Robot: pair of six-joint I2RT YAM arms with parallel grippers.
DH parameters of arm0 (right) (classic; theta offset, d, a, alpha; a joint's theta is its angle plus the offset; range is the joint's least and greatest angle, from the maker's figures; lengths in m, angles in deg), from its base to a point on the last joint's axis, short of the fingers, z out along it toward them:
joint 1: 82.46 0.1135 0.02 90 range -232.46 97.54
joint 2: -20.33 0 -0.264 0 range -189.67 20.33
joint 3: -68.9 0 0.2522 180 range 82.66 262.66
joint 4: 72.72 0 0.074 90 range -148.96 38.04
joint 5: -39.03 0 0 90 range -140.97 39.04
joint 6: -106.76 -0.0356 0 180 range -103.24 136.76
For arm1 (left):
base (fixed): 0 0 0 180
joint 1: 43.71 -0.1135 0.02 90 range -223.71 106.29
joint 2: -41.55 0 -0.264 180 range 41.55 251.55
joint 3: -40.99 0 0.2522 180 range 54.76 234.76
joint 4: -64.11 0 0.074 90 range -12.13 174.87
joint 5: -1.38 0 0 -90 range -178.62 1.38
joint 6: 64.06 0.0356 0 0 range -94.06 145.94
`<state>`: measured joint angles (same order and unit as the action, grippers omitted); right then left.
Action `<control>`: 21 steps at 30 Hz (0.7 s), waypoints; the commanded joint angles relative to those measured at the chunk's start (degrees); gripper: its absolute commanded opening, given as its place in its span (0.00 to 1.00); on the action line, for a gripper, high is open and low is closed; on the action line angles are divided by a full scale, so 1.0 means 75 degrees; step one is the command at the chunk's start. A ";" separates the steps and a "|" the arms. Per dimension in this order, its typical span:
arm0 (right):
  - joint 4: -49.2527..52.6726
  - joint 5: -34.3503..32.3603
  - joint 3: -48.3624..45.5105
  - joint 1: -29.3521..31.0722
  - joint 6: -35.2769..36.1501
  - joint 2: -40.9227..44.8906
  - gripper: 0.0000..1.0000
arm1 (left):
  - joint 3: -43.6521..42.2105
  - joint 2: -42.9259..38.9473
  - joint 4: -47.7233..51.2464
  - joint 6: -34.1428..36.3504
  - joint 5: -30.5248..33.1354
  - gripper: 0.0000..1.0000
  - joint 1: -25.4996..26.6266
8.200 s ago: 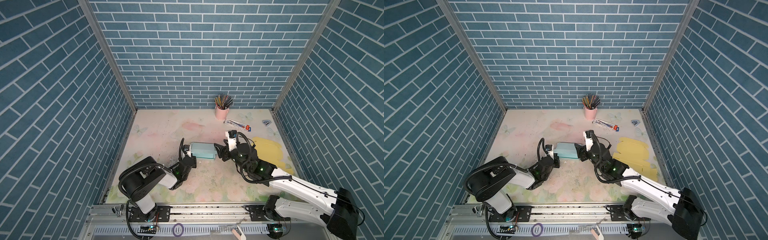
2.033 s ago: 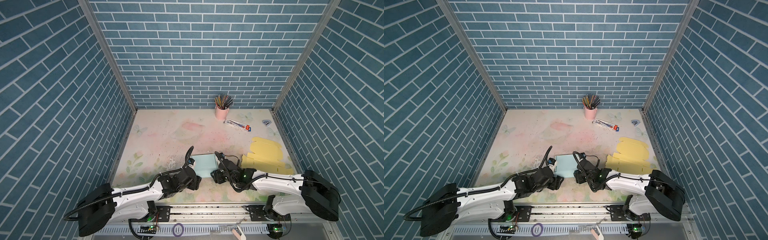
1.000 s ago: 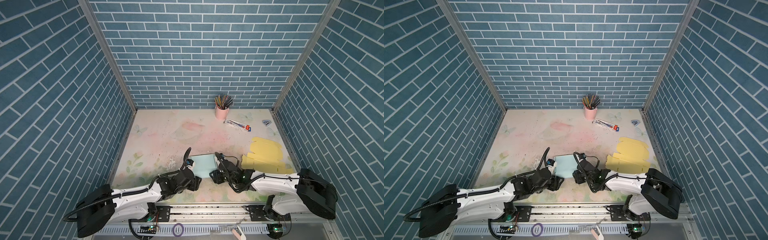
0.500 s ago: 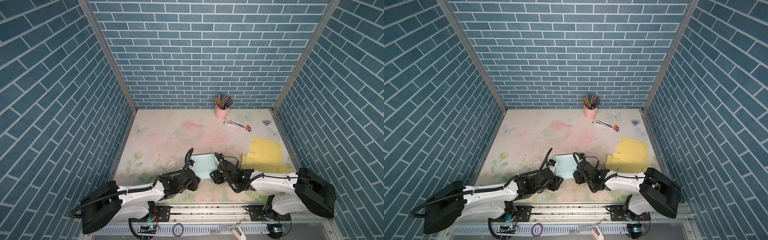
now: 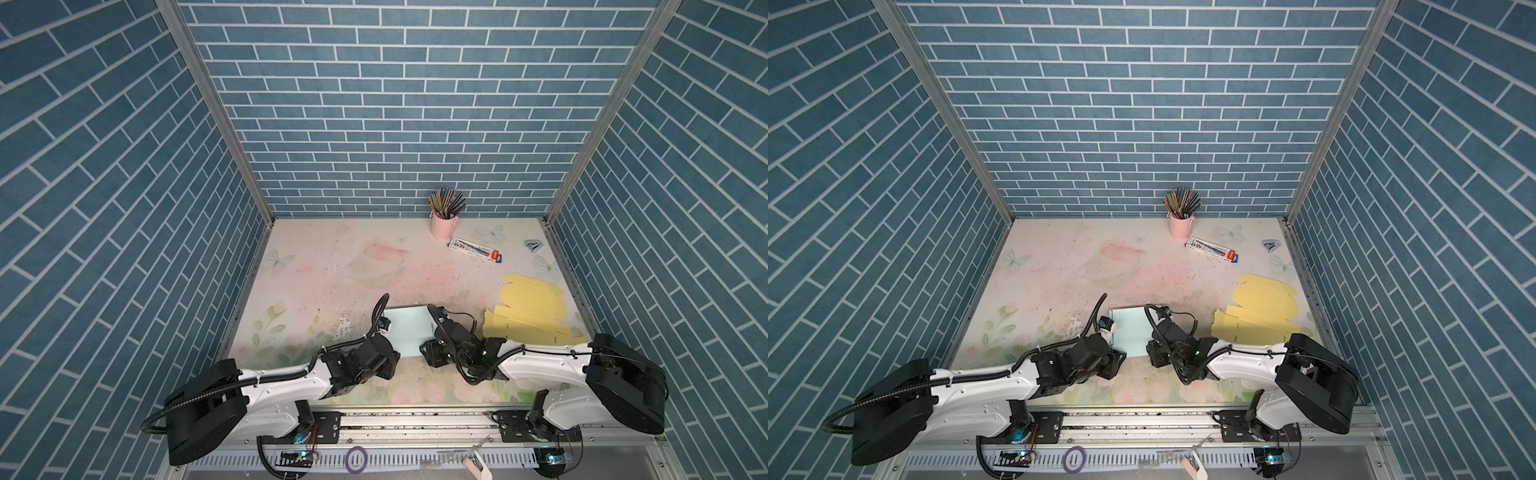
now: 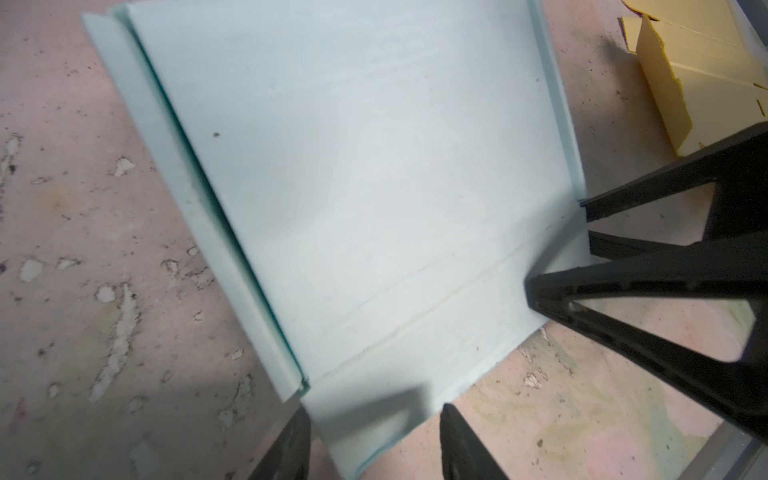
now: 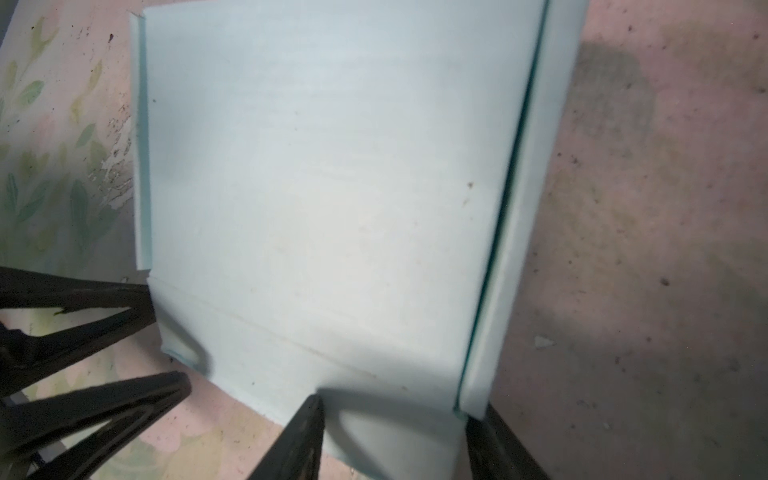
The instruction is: Fold the paper box
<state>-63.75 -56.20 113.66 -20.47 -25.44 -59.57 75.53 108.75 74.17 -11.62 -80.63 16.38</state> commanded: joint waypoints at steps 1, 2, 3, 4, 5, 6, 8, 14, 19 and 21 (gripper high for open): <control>-0.0379 0.0166 0.0214 0.0052 -0.0106 -0.0149 0.55 | 0.0161 0.0080 -0.0474 0.0102 0.0099 0.51 -0.0064; -0.0359 0.0143 0.0212 0.0041 -0.0105 -0.0184 0.55 | 0.0149 0.0104 -0.0527 0.0138 0.0095 0.51 -0.0102; -0.0345 0.0124 0.0214 0.0044 -0.0110 -0.0226 0.55 | 0.0150 0.0142 -0.0571 0.0185 0.0094 0.51 -0.0157; -0.0334 0.0107 0.0214 0.0036 -0.0107 -0.0265 0.55 | 0.0157 0.0141 -0.0606 0.0245 0.0083 0.51 -0.0215; -0.0325 0.0096 0.0223 0.0048 -0.0105 -0.0296 0.54 | 0.0178 0.0167 -0.0609 0.0308 0.0073 0.51 -0.0264; -0.0305 0.0052 0.0225 0.0036 -0.0093 -0.0331 0.55 | 0.0204 0.0177 -0.0589 0.0364 0.0079 0.51 -0.0311; -0.0244 -0.0031 0.0226 0.0033 -0.0081 -0.0383 0.54 | 0.0216 0.0225 -0.0592 0.0460 0.0094 0.50 -0.0426; -0.0218 -0.0181 0.0244 -0.0019 -0.0050 -0.0317 0.54 | 0.0198 0.0437 -0.0809 0.0682 -0.0010 0.47 -0.0676; 0.0046 -0.0168 0.0406 -0.0019 0.0082 -0.0105 0.54 | 0.0191 0.0508 -0.0829 0.0723 0.0039 0.47 -0.0678; 0.0198 -0.0224 0.0391 -0.0020 0.0077 0.0070 0.54 | 0.0148 0.0512 -0.0861 0.0733 0.0060 0.47 -0.0712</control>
<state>-63.56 -56.77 114.95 -20.62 -25.22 -61.32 75.86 112.08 69.75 -6.62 -80.68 11.31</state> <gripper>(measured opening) 0.541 0.468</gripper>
